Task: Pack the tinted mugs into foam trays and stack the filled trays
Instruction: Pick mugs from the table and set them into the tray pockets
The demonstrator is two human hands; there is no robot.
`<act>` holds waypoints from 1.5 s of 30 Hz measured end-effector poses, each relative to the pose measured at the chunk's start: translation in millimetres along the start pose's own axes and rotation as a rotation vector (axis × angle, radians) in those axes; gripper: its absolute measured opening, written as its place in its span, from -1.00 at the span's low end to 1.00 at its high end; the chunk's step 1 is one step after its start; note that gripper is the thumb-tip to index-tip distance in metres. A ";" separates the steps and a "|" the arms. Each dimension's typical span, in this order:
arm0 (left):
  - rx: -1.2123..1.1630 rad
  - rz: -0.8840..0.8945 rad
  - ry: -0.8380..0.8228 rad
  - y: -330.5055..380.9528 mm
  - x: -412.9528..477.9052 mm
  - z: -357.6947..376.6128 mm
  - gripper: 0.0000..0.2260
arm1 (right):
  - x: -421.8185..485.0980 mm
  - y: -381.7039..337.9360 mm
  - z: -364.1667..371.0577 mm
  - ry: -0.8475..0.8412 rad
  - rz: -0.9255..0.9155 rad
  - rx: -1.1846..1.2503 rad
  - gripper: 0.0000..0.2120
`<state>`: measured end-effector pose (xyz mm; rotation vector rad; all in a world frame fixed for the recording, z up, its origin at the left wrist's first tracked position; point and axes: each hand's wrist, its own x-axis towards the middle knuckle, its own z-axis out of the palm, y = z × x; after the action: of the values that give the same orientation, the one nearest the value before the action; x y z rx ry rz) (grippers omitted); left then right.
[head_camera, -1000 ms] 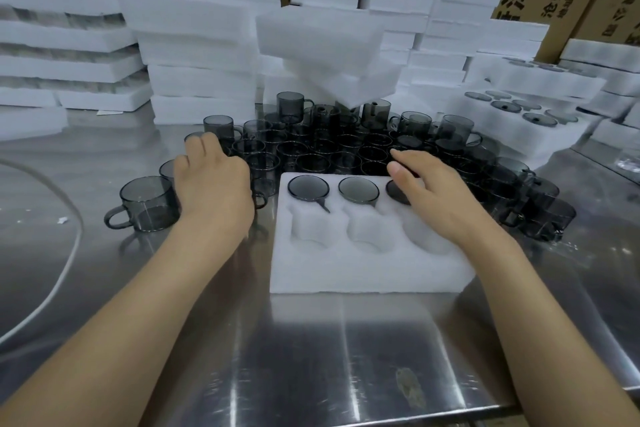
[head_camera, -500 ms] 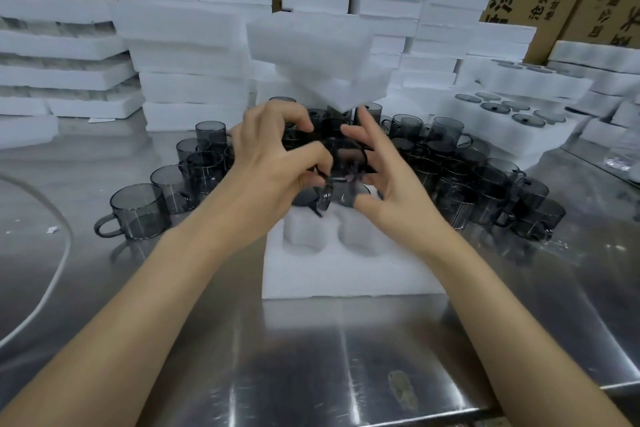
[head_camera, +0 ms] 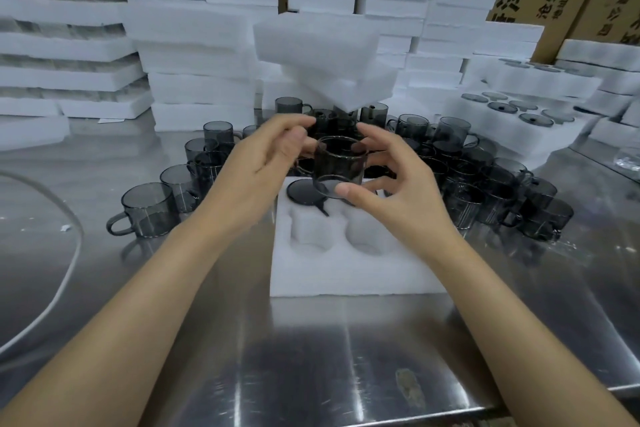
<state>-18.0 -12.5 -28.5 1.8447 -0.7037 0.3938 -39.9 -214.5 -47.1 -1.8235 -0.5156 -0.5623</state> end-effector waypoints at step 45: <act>0.159 -0.255 -0.704 -3.2 -2.5 -32.9 -0.55 | -8.5 -12.1 3.4 -0.475 -0.115 -0.250 -0.87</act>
<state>-15.9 19.5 -19.9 2.2050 -0.9003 -0.4044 -53.4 -208.3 -44.2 -2.1882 -0.9061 -0.2728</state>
